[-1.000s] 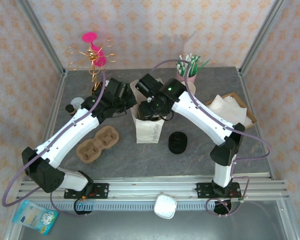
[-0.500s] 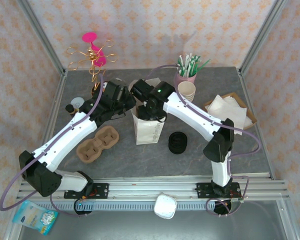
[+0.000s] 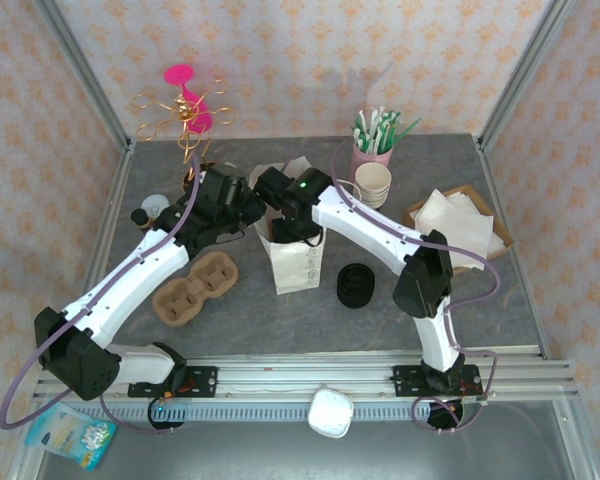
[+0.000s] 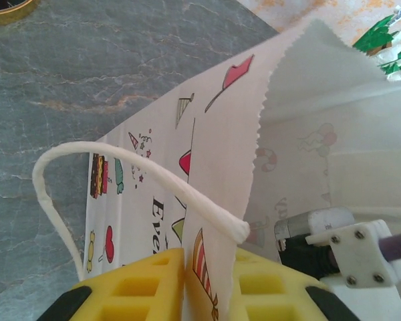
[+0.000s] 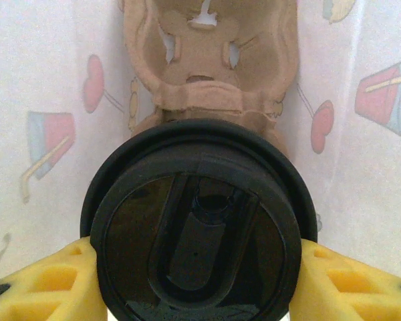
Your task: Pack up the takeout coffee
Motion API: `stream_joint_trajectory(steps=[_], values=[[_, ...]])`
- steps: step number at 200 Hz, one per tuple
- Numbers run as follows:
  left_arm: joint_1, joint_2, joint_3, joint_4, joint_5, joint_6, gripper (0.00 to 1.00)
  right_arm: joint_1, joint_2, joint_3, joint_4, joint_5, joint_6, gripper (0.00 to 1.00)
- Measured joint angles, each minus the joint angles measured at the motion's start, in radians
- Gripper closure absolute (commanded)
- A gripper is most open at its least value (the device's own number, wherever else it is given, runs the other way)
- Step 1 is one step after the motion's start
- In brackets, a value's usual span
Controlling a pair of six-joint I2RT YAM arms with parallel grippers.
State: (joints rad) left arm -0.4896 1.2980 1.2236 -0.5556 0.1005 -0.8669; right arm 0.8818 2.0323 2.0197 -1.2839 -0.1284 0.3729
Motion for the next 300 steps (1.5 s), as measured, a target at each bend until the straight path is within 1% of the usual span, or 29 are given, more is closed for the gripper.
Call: stream_joint_trajectory(steps=[90, 134, 165, 181, 221, 300], values=[[0.002, 0.000, -0.002, 0.000, -0.002, 0.003, 0.79, -0.005, -0.001, -0.043, 0.059, -0.005, -0.007, 0.47], [0.002, 0.000, -0.002, 0.000, -0.003, 0.004, 0.77, -0.005, -0.001, -0.041, 0.062, -0.001, -0.009, 0.37], [0.002, 0.000, -0.002, 0.000, -0.003, 0.004, 0.76, -0.005, 0.002, -0.032, 0.055, -0.002, -0.010, 0.34], [0.002, 0.000, -0.002, 0.000, -0.003, 0.004, 0.76, -0.005, 0.011, -0.013, 0.046, -0.001, -0.010, 0.29], [0.002, 0.000, -0.002, 0.000, -0.004, 0.004, 0.75, -0.005, 0.023, 0.015, 0.031, -0.002, -0.016, 0.19], [0.002, 0.000, -0.002, 0.000, -0.021, 0.005, 0.73, 0.001, 0.024, 0.085, 0.004, -0.002, -0.017, 0.10]])
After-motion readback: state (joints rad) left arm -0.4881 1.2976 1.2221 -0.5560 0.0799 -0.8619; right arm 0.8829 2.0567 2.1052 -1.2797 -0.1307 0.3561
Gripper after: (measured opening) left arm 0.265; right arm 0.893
